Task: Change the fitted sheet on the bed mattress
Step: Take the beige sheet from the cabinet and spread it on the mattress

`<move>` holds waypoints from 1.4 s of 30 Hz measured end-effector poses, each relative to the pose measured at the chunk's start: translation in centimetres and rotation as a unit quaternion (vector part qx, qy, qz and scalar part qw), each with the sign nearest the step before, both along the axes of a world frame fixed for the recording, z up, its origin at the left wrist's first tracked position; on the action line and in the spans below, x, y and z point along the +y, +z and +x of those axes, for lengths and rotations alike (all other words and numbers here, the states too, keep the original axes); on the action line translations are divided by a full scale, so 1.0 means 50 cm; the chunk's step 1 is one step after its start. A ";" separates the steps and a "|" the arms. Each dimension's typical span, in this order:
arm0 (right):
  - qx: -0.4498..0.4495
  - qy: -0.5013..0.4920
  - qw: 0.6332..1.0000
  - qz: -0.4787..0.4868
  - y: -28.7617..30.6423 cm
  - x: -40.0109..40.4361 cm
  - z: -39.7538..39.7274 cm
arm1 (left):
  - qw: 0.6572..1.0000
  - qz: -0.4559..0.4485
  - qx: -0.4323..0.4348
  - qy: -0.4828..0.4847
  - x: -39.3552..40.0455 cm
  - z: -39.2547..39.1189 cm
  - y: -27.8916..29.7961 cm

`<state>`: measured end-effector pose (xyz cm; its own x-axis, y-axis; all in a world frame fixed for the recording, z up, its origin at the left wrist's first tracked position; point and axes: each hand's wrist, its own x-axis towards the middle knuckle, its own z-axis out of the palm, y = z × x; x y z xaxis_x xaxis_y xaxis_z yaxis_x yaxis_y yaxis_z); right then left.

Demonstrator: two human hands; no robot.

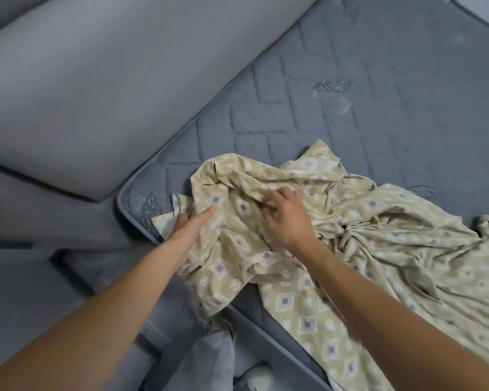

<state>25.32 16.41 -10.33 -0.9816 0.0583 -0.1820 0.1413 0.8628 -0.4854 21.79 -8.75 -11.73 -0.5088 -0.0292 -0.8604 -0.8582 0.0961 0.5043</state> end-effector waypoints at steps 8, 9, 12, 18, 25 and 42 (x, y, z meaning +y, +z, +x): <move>-0.077 0.010 0.997 0.016 -0.026 -0.068 -0.226 | 0.995 -0.031 0.063 -0.076 0.003 -0.092 -0.012; -0.122 0.000 0.992 0.028 -0.029 -0.066 -0.239 | 0.993 -0.032 0.084 -0.076 0.002 -0.100 -0.012; -0.196 -0.002 0.980 0.020 -0.021 -0.055 -0.244 | 0.986 -0.036 0.154 -0.056 0.006 -0.125 0.005; -0.273 0.179 0.927 -0.186 0.022 -0.046 -0.181 | 0.971 -0.021 0.237 0.001 0.024 -0.161 0.017; -0.276 -0.019 0.893 -0.356 0.004 -0.015 -0.268 | 0.986 -0.020 0.161 -0.033 0.015 -0.188 0.013; -0.167 -0.217 0.909 -0.315 -0.012 0.072 -0.363 | 0.852 -0.234 0.338 -0.324 -0.003 -0.169 0.007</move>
<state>7.20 20.02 -10.95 -0.7748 0.2082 -0.5969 0.6322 0.2563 -0.7312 13.32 -8.89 -11.36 -0.9232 0.1872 -0.3356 -0.0766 0.7662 0.6380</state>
